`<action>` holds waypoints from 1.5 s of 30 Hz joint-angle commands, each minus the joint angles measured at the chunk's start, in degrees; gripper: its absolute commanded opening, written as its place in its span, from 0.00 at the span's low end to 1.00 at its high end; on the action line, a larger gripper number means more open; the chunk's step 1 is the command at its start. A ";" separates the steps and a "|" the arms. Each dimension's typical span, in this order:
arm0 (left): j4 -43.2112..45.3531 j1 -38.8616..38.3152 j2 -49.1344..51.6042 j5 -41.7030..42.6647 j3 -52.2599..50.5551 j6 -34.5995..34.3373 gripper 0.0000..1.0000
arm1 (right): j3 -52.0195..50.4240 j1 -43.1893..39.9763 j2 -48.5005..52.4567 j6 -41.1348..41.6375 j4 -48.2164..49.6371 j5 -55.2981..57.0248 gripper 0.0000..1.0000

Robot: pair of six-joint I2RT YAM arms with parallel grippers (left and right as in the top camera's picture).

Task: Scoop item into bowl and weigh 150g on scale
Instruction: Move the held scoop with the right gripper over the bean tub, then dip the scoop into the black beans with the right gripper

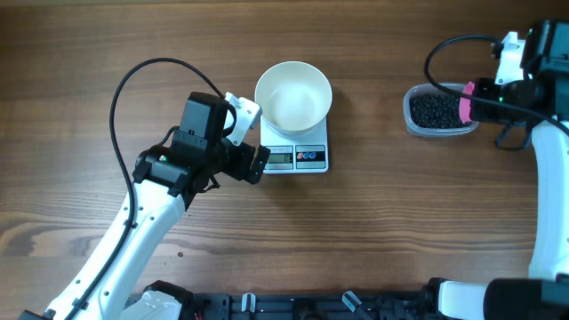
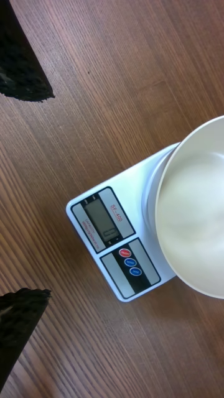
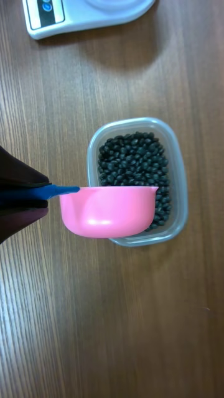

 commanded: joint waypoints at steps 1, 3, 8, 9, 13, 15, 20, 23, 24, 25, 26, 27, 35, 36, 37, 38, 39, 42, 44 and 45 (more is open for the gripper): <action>0.00 0.33 -0.68 -0.35 -0.37 0.72 1.00 | 0.70 -0.15 2.78 0.35 0.13 -0.28 0.04; 0.00 0.33 -0.68 -0.35 -0.37 0.72 1.00 | 0.68 -0.11 3.52 0.61 0.07 -0.52 0.04; 0.00 0.33 -0.68 -0.35 -0.37 0.72 1.00 | 0.68 -0.04 5.05 1.68 1.33 0.44 0.04; 0.00 0.33 -0.68 -0.35 -0.37 0.72 1.00 | 0.68 -0.04 5.38 1.68 1.79 1.53 0.04; 0.00 0.33 -0.68 -0.35 -0.37 0.72 1.00 | 0.52 0.70 6.97 0.61 4.02 5.99 0.04; 0.00 0.33 -0.68 -0.35 -0.37 0.72 1.00 | 0.48 1.42 7.98 -1.25 4.87 7.61 0.04; 0.00 0.33 -0.68 -0.35 -0.37 0.72 1.00 | 0.48 4.02 11.52 -1.46 5.97 13.27 0.04; 0.00 0.33 -0.68 -0.35 -0.37 0.72 1.00 | 0.48 5.20 13.55 -2.51 7.74 14.82 0.04; 0.00 0.33 -0.68 -0.35 -0.37 0.72 1.00 | 0.48 5.70 14.43 -2.51 8.44 16.09 0.04; 0.00 0.33 -0.68 -0.35 -0.37 0.72 1.00 | 0.48 6.01 14.84 -2.49 8.83 17.14 0.04; 0.00 0.33 -0.68 -0.35 -0.37 0.72 1.00 | 0.48 6.27 15.50 -2.47 9.27 18.43 0.04; 0.00 0.33 -0.68 -0.35 -0.37 0.72 1.00 | 0.48 6.54 15.82 -2.45 9.53 19.56 0.04; 0.00 0.33 -0.68 -0.35 -0.37 0.72 1.00 | 0.46 6.86 18.71 -2.95 8.94 18.67 0.04; 0.00 0.33 -0.68 -0.35 -0.37 0.72 1.00 | 0.46 6.86 19.08 -3.28 8.41 17.73 0.04; 0.00 0.33 -0.68 -0.35 -0.37 0.72 1.00 | 0.46 6.86 19.34 -3.76 7.87 16.46 0.04; 0.00 0.33 -0.68 -0.35 -0.37 0.72 1.00 | 0.46 6.86 19.52 -4.42 7.39 14.80 0.04; 0.00 0.33 -0.68 -0.35 -0.37 0.72 1.00 | 0.46 6.86 19.58 -4.39 6.95 13.25 0.04; 0.00 0.33 -0.68 -0.35 -0.37 0.72 1.00 | 0.46 6.86 19.58 -4.94 5.44 8.35 0.04; 0.00 0.33 -0.68 -0.35 -0.37 0.72 1.00 | 0.46 6.86 19.58 -5.99 4.11 4.37 0.04; 0.00 0.33 -0.68 -0.35 -0.37 0.72 1.00 | 0.46 6.86 19.58 -5.99 3.56 3.13 0.04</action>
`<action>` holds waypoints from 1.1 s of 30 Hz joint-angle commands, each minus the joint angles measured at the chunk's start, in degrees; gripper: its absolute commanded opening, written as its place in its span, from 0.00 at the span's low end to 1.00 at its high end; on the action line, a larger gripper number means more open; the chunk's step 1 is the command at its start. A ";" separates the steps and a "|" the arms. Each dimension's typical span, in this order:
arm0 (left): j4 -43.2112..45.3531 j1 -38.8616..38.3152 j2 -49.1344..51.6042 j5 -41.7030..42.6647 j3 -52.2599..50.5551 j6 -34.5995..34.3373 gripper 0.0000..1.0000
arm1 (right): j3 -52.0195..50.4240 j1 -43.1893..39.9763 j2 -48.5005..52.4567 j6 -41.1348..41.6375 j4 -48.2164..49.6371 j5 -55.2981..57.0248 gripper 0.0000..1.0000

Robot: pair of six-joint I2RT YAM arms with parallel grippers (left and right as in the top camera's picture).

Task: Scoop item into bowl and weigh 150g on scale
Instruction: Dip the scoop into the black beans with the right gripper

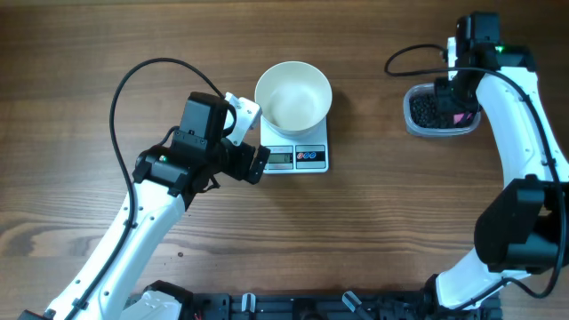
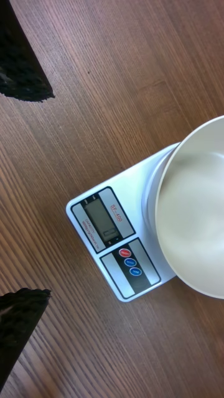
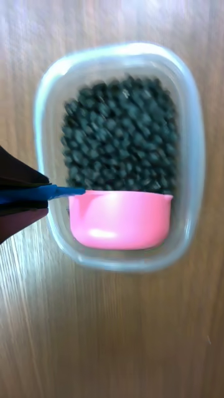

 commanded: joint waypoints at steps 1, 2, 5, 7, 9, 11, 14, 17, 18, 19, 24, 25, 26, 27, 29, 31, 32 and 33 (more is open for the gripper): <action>-0.02 0.33 -0.68 -0.35 -0.37 0.70 1.00 | 0.22 -0.31 2.01 -1.55 -2.60 -9.62 0.04; -0.02 0.33 -0.68 -0.35 -0.37 0.70 1.00 | 0.22 -0.31 2.01 -1.53 -2.80 -10.40 0.04; -0.02 0.33 -0.68 -0.35 -0.37 0.70 1.00 | 0.22 -0.39 2.01 -1.49 -2.97 -13.29 0.04; -0.02 0.33 -0.68 -0.35 -0.37 0.70 1.00 | 0.22 -0.66 2.01 -1.42 -3.02 -15.10 0.04; -0.02 0.33 -0.68 -0.35 -0.37 0.70 1.00 | 0.22 -1.29 2.01 -1.22 -2.99 -17.64 0.04; -0.02 0.33 -0.68 -0.35 -0.37 0.70 1.00 | 0.22 -2.49 2.01 -0.48 -2.95 -20.50 0.04; -0.02 0.33 -0.68 -0.35 -0.37 0.70 1.00 | 0.22 -4.81 2.05 0.24 -2.89 -25.79 0.04; -0.02 0.33 -0.68 -0.35 -0.37 0.70 1.00 | 0.22 -7.23 2.64 0.92 -2.71 -29.73 0.04; -0.02 0.33 -0.68 -0.35 -0.37 0.70 1.00 | 0.13 -7.89 2.89 1.62 -2.69 -30.14 0.04; -0.02 0.33 -0.68 -0.35 -0.37 0.70 1.00 | -0.02 -8.24 3.21 1.68 -2.58 -30.29 0.04; -0.02 0.33 -0.68 -0.35 -0.37 0.70 1.00 | -0.31 -9.53 6.25 1.75 -2.82 -33.22 0.04; -0.02 0.33 -0.68 -0.35 -0.37 0.70 1.00 | -0.31 -9.53 6.71 1.79 -2.82 -33.79 0.04; -0.02 0.33 -0.68 -0.35 -0.37 0.70 1.00 | -0.31 -9.53 7.17 1.92 -2.78 -34.16 0.04; -0.02 0.33 -0.68 -0.35 -0.37 0.70 1.00 | -0.31 -9.53 7.26 2.58 -2.78 -34.18 0.04; -0.02 0.33 -0.68 -0.35 -0.37 0.70 1.00 | -0.31 -9.57 7.30 3.23 -2.73 -34.23 0.04; -0.02 0.33 -0.68 -0.35 -0.37 0.70 1.00 | -0.28 -9.92 7.28 3.28 -2.99 -35.21 0.04; -0.02 0.33 -0.68 -0.35 -0.37 0.70 1.00 | -0.28 -10.19 7.28 3.28 -3.17 -35.80 0.04; -0.02 0.33 -0.68 -0.35 -0.37 0.70 1.00 | -0.28 -10.54 7.28 3.26 -3.37 -36.44 0.04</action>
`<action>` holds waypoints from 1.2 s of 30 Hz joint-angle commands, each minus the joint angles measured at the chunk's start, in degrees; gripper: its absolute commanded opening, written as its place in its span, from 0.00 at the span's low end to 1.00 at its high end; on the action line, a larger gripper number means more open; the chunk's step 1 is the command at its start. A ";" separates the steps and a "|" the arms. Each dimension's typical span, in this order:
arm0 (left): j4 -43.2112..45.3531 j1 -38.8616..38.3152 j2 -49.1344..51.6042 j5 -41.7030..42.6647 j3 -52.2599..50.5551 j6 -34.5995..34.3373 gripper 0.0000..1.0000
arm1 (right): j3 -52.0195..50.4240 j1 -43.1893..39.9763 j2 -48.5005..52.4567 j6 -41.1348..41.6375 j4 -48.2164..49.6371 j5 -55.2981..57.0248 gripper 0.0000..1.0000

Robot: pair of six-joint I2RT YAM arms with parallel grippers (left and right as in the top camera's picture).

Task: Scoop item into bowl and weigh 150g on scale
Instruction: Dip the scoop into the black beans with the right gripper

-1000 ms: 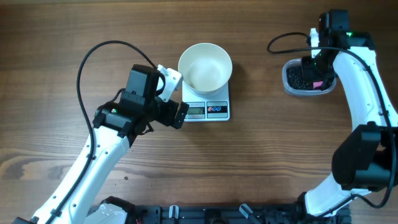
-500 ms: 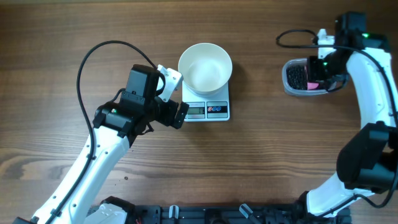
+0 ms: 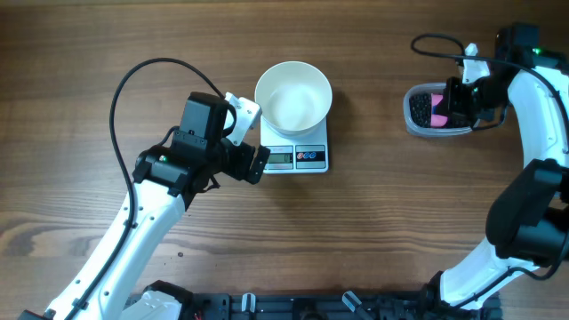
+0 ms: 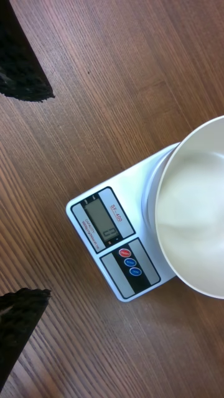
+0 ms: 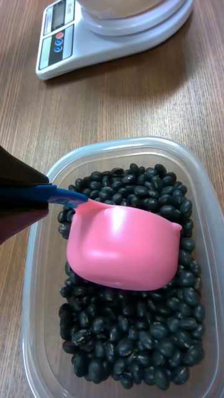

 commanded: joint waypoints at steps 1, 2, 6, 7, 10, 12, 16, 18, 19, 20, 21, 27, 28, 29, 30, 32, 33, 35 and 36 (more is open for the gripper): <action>-0.02 0.33 -0.68 -0.35 -0.37 0.72 1.00 | -0.81 -0.87 3.19 1.27 -1.16 -5.73 0.04; 0.00 0.33 -0.68 -0.35 -0.37 0.72 1.00 | -0.81 -1.25 3.19 1.31 -1.25 -6.29 0.04; -0.02 0.33 -0.68 -0.35 -0.37 0.72 1.00 | -0.81 -3.63 3.19 1.29 -1.97 -8.98 0.04; -0.02 0.33 -0.68 -0.35 -0.37 0.72 1.00 | -0.81 -4.09 3.19 1.29 -2.25 -9.22 0.04; -0.02 0.33 -0.68 -0.35 -0.37 0.72 1.00 | -0.81 -5.40 3.19 1.07 -2.93 -10.86 0.04; -0.02 0.33 -0.68 -0.35 -0.37 0.72 1.00 | -0.81 -6.21 3.19 0.92 -3.02 -12.50 0.04; -0.02 0.33 -0.68 -0.35 -0.37 0.72 1.00 | -0.81 -8.26 3.19 0.85 -3.32 -16.26 0.04; -0.02 0.33 -0.68 -0.35 -0.37 0.72 1.00 | -0.81 -9.25 3.19 1.07 -3.34 -17.11 0.04; -0.02 0.33 -0.68 -0.35 -0.37 0.72 1.00 | -0.81 -9.66 3.19 1.09 -3.34 -17.46 0.04; -0.02 0.33 -0.68 -0.35 -0.37 0.72 1.00 | -0.81 -10.25 3.19 1.22 -3.37 -17.92 0.04; -0.02 0.33 -0.68 -0.35 -0.37 0.72 1.00 | -0.81 -10.84 3.19 1.29 -3.45 -18.21 0.04; -0.02 0.33 -0.68 -0.35 -0.37 0.72 1.00 | -0.81 -13.94 3.19 1.18 -3.50 -21.16 0.04; -0.02 0.33 -0.68 -0.35 -0.37 0.72 1.00 | -0.81 -14.19 3.19 1.25 -3.52 -21.20 0.04; -0.02 0.33 -0.68 -0.35 -0.37 0.72 1.00 | -0.81 -14.45 3.19 1.25 -3.61 -21.38 0.04; -0.02 0.33 -0.68 -0.35 -0.37 0.72 1.00 | -0.81 -14.80 3.19 1.22 -3.80 -21.59 0.04; -0.02 0.33 -0.68 -0.35 -0.37 0.72 1.00 | -0.81 -15.13 3.19 1.20 -3.91 -21.59 0.04; -0.02 0.33 -0.68 -0.35 -0.37 0.72 1.00 | -0.81 -15.28 3.19 1.22 -3.96 -21.59 0.04; -0.02 0.33 -0.68 -0.35 -0.37 0.72 1.00 | -0.81 -15.78 3.19 1.16 -4.13 -22.01 0.04; -0.02 0.33 -0.68 -0.35 -0.37 0.72 1.00 | -0.81 -15.96 3.19 1.11 -4.15 -22.23 0.04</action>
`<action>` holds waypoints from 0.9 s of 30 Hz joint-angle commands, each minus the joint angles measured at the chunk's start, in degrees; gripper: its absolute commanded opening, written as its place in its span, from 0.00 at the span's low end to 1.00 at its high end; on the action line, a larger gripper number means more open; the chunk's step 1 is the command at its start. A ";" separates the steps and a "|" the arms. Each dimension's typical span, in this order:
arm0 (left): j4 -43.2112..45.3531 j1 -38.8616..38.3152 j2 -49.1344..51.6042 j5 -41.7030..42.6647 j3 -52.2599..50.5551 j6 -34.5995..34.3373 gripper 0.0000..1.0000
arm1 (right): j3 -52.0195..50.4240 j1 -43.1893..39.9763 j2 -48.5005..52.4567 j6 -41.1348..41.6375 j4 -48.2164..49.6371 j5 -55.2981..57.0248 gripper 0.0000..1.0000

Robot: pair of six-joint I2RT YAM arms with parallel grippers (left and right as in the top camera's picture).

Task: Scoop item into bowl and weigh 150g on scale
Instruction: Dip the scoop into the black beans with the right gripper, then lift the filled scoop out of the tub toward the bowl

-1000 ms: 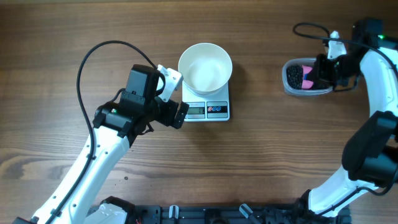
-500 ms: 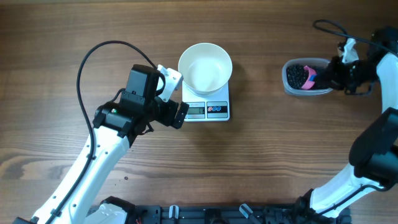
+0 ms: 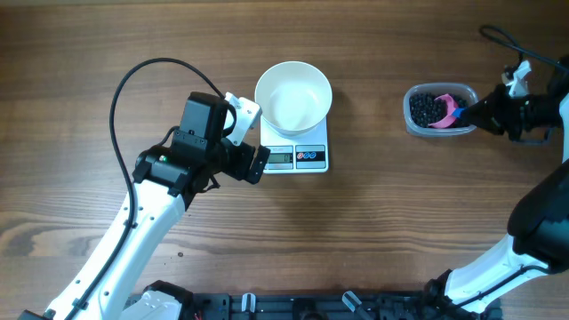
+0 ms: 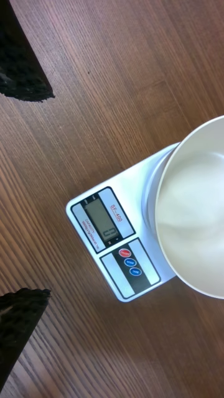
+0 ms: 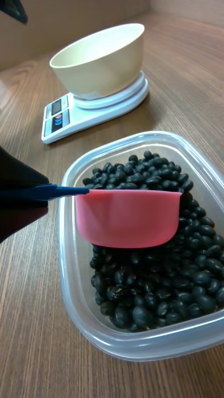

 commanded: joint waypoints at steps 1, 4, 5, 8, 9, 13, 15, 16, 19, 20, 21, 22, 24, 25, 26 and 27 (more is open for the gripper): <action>0.00 0.33 -0.68 -0.35 -0.37 0.72 1.00 | -0.24 -1.05 1.16 0.04 -0.31 -3.58 0.04; 0.00 0.33 -0.68 -0.35 -0.37 0.72 1.00 | -0.24 -2.10 1.16 0.00 -0.35 -4.39 0.04; 0.00 0.33 -0.68 -0.35 -0.37 0.72 1.00 | -0.24 -2.47 1.16 -0.26 -0.44 -4.76 0.04; 0.00 0.33 -0.68 -0.35 -0.37 0.72 1.00 | -0.24 -3.98 1.16 -2.25 -1.36 -5.86 0.04; 0.02 0.33 -0.68 -0.35 -0.37 0.72 1.00 | -0.24 -4.26 1.16 -3.06 -1.60 -6.34 0.04; 0.00 0.33 -0.68 -0.35 -0.37 0.72 1.00 | -0.22 -5.40 1.16 -5.70 -2.60 -8.04 0.05; 0.00 0.33 -0.68 -0.35 -0.37 0.72 1.00 | -0.17 -5.70 1.16 -6.93 -3.21 -8.28 0.04; 0.00 0.33 -0.68 -0.35 -0.37 0.72 1.00 | -0.17 -5.84 1.14 -7.91 -3.65 -8.83 0.04; 0.00 0.33 -0.68 -0.35 -0.37 0.72 1.00 | -0.15 -5.97 1.11 -10.27 -4.48 -10.82 0.04; 0.00 0.33 -0.68 -0.35 -0.37 0.72 1.00 | -0.13 -5.97 1.11 -10.47 -4.57 -11.10 0.04; 0.00 0.33 -0.68 -0.35 -0.37 0.72 1.00 | -0.13 -5.97 1.11 -10.54 -4.61 -11.54 0.04; 0.00 0.33 -0.68 -0.35 -0.37 0.72 1.00 | -0.13 -5.97 1.11 -10.95 -4.74 -12.33 0.04; 0.00 0.33 -0.68 -0.35 -0.37 0.72 1.00 | -0.13 -5.97 1.11 -12.13 -5.20 -14.38 0.04; 0.00 0.33 -0.68 -0.35 -0.37 0.72 1.00 | -0.13 -5.97 1.11 -12.22 -5.27 -15.28 0.04; 0.00 0.33 -0.68 -0.35 -0.37 0.72 1.00 | -0.13 -5.97 1.11 -12.22 -5.27 -15.87 0.04; 0.00 0.33 -0.68 -0.35 -0.37 0.72 1.00 | -0.13 -5.97 1.11 -12.22 -5.27 -16.55 0.04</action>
